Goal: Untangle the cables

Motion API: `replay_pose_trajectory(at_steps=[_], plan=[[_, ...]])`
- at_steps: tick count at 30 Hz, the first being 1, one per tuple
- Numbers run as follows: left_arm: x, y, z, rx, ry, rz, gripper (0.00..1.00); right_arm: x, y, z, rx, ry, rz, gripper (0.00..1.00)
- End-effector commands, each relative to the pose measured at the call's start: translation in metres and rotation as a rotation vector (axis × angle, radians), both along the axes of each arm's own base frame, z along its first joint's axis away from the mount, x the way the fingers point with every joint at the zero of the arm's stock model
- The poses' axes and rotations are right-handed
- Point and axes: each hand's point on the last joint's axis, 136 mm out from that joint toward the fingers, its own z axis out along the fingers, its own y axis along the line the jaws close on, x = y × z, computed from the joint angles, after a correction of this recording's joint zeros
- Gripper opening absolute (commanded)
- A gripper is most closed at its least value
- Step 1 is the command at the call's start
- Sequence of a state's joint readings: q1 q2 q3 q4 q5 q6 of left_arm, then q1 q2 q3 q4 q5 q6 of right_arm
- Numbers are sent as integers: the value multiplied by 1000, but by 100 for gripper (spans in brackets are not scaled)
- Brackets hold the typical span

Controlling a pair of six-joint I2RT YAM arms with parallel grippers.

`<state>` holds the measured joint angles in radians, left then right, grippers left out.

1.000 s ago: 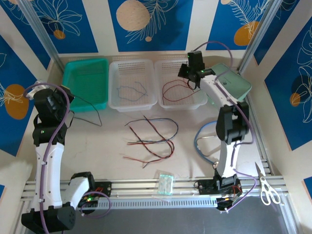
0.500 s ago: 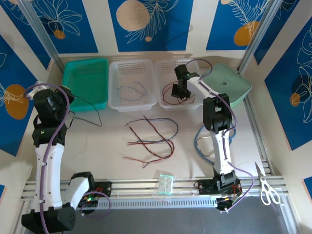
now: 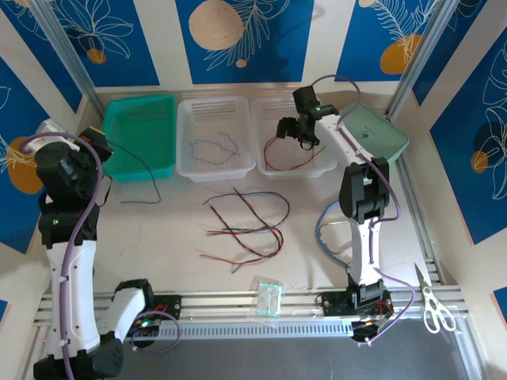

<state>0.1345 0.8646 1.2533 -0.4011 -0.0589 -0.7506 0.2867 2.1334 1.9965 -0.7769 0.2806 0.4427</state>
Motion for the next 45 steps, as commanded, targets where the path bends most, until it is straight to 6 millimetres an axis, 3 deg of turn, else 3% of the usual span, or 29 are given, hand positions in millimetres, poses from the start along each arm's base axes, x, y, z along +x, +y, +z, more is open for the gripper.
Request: replay_pose_trajectory(at_steps=[1,10,17,23,32,35,41,45], plan=[[-14,-3,35,25,-84,-13,0,-2,1,53,33,-96,20,99],[-9,-11,80,5,-174,-61,0,-13,3,99,90,-178,29,99],[3,-8,132,14,-291,-58,0,-34,8,128,139,-217,61,99],[34,-17,174,5,-416,-144,0,-52,13,136,180,-220,76,99],[68,1,231,83,-554,-60,0,-71,9,139,169,-220,85,99],[86,9,238,133,-555,-18,0,-75,8,141,170,-216,86,99],[126,12,230,172,-524,-31,0,-79,5,144,171,-216,63,99],[137,22,225,217,-498,27,0,-78,8,149,183,-220,59,99]])
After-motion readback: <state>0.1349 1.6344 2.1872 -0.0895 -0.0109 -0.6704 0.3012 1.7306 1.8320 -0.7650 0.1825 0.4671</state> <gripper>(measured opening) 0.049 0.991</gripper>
